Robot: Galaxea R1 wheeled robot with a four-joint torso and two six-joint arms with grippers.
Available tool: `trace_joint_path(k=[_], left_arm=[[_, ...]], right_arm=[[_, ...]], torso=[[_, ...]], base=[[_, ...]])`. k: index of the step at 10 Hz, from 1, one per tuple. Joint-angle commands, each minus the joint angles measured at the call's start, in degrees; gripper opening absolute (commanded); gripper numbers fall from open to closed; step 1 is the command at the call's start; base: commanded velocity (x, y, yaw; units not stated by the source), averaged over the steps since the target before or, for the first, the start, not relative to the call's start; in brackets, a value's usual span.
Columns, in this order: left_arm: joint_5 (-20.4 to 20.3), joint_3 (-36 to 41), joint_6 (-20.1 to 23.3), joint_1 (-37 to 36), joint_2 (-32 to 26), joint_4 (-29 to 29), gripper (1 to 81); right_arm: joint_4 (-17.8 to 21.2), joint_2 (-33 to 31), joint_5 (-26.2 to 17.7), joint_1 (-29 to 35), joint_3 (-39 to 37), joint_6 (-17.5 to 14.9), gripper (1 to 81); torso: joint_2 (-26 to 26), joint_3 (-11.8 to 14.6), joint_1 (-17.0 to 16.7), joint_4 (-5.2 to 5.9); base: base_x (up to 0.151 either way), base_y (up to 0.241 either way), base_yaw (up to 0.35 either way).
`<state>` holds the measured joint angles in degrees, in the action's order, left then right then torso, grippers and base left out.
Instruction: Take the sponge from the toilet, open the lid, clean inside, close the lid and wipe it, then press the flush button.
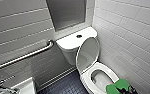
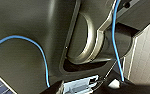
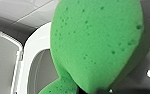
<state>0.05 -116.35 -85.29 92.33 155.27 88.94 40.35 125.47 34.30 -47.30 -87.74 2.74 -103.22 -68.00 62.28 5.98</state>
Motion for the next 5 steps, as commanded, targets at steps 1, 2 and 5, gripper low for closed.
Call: trace_joint_path(k=[1, 2, 5], left_arm=[[1.4, 0.9, 0.4, 2.4, -0.2, 1.6, 81.1], [1.4, 0.9, 0.4, 2.4, 0.0, 1.6, 81.1], [1.4, 0.9, 0.5, 2.4, 0.3, 1.9, 81.1]], right_arm=[[-1.3, -4.2, -1.5, -1.0, 6.3, -0.1, 1.0], [-2.2, -4.8, 1.0, -3.1, 8.6, -0.1, 1.0], [-3.8, -5.1, 3.0, -9.0, 11.4, 0.0, 1.0]], torso=[[0.0, 0.0, 0.0, 0.0], [0.0, 0.0, 0.0, 0.0], [0.0, 0.0, 0.0, 0.0]], base=[[0.0, 0.0, 0.0], [0.0, 0.0, 0.0], [0.0, 0.0, 0.0]])
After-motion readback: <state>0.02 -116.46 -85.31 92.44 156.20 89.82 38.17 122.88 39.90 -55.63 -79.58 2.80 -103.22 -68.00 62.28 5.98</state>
